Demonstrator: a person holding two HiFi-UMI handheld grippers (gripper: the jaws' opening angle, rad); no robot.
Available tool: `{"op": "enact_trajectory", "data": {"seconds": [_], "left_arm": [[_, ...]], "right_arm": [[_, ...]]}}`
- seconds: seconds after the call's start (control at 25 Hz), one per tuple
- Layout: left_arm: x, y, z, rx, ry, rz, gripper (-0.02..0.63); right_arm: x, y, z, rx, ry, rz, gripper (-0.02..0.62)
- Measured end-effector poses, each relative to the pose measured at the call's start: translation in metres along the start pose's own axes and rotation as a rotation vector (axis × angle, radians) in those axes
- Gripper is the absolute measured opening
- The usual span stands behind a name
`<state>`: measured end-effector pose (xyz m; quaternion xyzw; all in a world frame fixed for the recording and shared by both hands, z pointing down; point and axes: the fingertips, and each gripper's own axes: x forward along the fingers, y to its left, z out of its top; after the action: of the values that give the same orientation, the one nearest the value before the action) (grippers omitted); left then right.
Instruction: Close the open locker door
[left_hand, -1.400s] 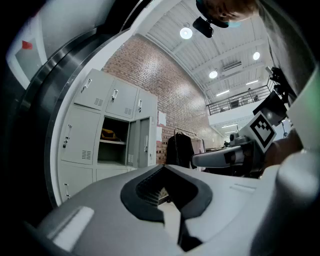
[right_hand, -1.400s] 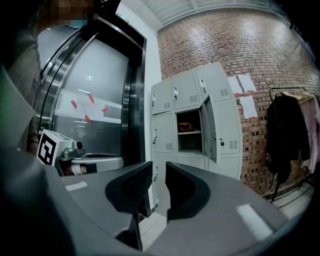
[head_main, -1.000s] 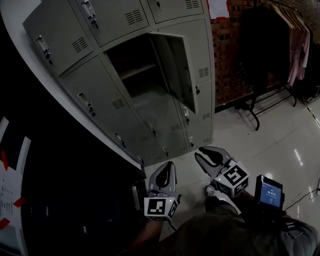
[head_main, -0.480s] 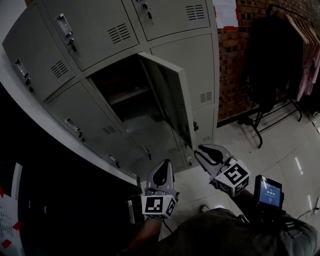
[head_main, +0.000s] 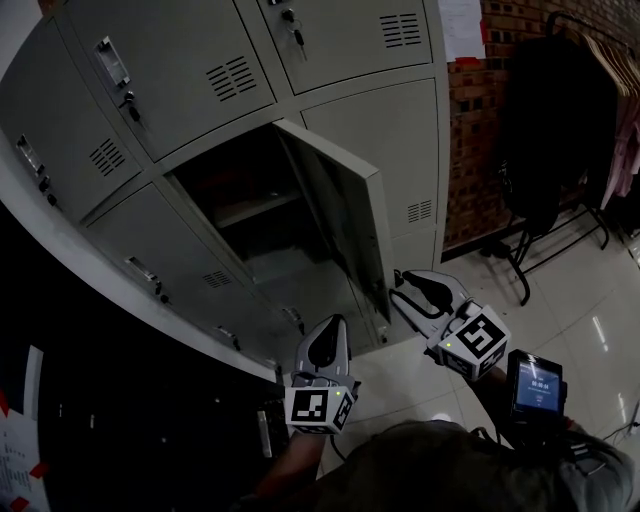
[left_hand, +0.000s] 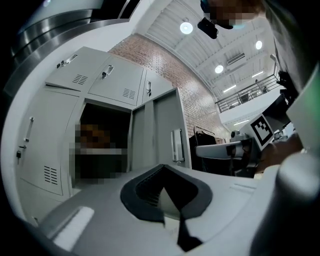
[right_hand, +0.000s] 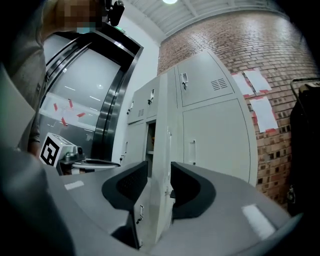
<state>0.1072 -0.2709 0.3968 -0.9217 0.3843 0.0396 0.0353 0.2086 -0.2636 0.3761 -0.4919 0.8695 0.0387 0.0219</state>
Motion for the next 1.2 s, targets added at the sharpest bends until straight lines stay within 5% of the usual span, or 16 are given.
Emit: {"op": "enact_trajectory", "data": {"seconds": [0.28,0.52,0.68,1.2], "left_arm": [[0.004,0.012,0.003,0.008,-0.006,0.004,0.000],[-0.001,0.015,0.011,0.025,-0.003,0.026,0.000],[-0.006,0.019,0.014,0.037,-0.004,0.049,0.000],[-0.040,0.043,0.013,0.053,0.017,0.207,0.000]], "right_arm": [[0.022,0.001,0.023,-0.015,-0.064,0.143,0.212],[0.036,0.010,0.029,-0.004,-0.072,0.281,0.210],[0.038,0.017,0.029,-0.005,-0.065,0.335,0.153],[0.055,0.055,0.031,0.018,-0.084,0.447,0.137]]}}
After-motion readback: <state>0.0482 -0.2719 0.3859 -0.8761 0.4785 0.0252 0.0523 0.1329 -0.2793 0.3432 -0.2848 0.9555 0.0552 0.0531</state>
